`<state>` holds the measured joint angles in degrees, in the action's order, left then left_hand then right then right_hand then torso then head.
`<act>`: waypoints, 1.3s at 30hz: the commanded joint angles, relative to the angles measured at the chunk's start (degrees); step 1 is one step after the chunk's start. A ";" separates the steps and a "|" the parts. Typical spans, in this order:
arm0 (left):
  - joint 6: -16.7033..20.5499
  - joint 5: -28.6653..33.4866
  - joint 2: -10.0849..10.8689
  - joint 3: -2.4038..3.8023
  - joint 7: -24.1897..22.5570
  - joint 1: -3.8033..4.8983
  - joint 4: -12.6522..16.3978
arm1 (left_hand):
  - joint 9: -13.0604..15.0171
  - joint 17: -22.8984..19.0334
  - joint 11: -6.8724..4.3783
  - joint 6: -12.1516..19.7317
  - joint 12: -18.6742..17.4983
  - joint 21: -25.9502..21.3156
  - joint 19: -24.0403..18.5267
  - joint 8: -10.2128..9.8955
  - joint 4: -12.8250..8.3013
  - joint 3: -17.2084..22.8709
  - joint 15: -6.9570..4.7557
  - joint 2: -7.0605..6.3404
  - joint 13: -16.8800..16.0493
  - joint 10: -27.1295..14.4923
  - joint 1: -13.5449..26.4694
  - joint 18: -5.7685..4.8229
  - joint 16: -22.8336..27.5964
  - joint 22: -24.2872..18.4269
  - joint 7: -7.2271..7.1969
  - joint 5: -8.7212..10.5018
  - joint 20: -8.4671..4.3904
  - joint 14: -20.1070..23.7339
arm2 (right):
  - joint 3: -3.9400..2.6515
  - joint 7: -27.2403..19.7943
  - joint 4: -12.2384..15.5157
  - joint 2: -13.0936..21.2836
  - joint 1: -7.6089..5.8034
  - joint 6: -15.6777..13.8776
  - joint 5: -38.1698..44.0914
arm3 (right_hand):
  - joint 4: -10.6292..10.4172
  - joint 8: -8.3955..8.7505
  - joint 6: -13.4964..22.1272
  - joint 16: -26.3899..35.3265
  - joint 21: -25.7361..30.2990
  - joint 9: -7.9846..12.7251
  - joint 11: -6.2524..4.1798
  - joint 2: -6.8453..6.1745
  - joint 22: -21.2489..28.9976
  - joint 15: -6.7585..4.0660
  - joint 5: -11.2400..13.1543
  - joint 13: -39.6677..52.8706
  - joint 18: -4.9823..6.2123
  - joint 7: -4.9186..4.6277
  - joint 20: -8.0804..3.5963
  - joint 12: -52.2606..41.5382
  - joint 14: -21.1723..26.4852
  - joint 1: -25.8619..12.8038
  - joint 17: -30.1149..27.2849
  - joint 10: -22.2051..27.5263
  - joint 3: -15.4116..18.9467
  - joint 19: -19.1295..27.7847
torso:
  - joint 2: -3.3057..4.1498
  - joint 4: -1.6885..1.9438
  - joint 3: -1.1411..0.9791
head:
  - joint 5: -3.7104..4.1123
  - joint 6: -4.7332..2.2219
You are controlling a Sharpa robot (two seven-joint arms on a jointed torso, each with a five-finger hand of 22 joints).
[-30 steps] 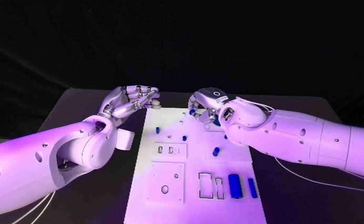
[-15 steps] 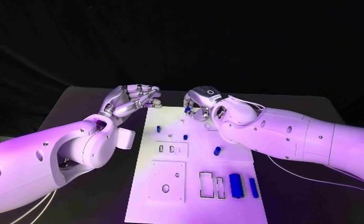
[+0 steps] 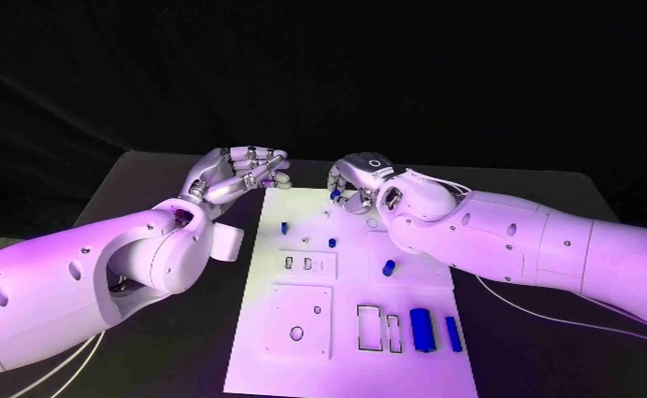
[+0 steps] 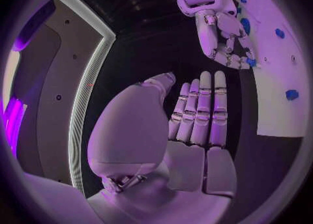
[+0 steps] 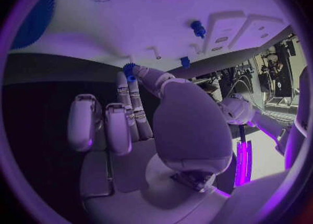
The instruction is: Assemble the parts on the task board
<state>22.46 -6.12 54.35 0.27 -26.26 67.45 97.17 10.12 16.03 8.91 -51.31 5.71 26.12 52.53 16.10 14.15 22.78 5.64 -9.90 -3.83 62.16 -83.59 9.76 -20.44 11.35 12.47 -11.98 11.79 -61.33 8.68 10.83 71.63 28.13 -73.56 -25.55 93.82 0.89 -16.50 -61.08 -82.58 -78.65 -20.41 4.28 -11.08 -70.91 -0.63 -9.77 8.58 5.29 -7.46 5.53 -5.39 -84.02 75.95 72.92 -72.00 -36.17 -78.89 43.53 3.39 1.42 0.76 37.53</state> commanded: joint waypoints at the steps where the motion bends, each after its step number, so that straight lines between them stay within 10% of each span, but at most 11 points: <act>1: -1.11 0.17 -0.18 0.05 -0.26 0.16 0.15 | 0.09 0.05 0.15 -0.06 -0.17 0.32 0.21 -0.12 -0.01 0.25 0.17 -0.18 0.05 0.21 -0.07 0.61 -0.22 0.05 0.15 0.19 -0.09 -0.12 | 0.00 0.30 -0.29 -0.36 0.03 1.39 0.41 | 0.06 -0.35 -0.21 -0.34 -0.10 -0.08 -0.94 0.71 0.00 -0.26 -0.13 1.17 -1.13 0.11 -0.27 -0.34 -2.94 -0.02 -0.08 -1.42 -0.02 0.10 | 0.05 0.08 -0.01 | -0.01 0.02; 22: -1.26 0.17 -0.28 0.05 -0.14 0.49 0.08 | 0.09 0.05 0.15 -0.06 -0.17 0.32 0.21 -0.12 -0.01 0.25 0.17 -0.18 0.05 0.21 -0.07 0.61 -0.22 0.05 0.15 0.19 -0.09 -0.12 | 0.06 -0.14 -1.29 -1.38 0.08 2.27 -0.14 | -0.01 -0.01 0.84 -0.35 0.23 -0.43 -0.67 0.27 0.44 -0.08 0.03 1.13 -1.03 -0.13 -0.16 0.20 -2.89 -0.71 -0.27 -0.66 -0.22 0.53 | 0.11 0.08 0.05 | -0.27 0.29; 39: -1.24 0.18 -0.24 0.05 -0.11 0.66 -0.12 | 0.09 0.05 0.15 -0.06 -0.17 0.32 0.21 -0.12 -0.01 0.25 0.17 -0.18 0.05 0.21 -0.07 0.61 -0.22 0.05 0.15 0.19 -0.09 -0.12 | 0.15 -1.16 -1.44 -0.82 0.08 0.28 -1.02 | -1.27 4.48 7.80 1.40 4.26 -0.37 1.82 -4.32 5.68 2.08 2.06 -0.96 0.19 -2.05 1.91 1.39 -1.57 -3.73 -4.99 8.26 2.20 4.29 | 0.06 -0.08 0.01 | -0.43 0.36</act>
<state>22.22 -6.10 54.21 0.27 -26.06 68.01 97.02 10.12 16.01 8.91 -51.31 5.71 26.12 52.53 16.10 14.15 22.78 5.64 -9.90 -3.83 62.16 -83.59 9.77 -20.44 11.33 12.47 -11.98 11.79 -61.33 8.81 10.43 69.81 27.00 -73.48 -24.15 92.88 -0.40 -12.40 -53.63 -81.37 -74.77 -20.69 5.97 -14.87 -65.30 1.23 -8.09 7.67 5.29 -9.42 7.37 -3.71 -84.02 72.17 67.98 -64.16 -34.30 -74.98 43.65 3.35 1.47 0.36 37.91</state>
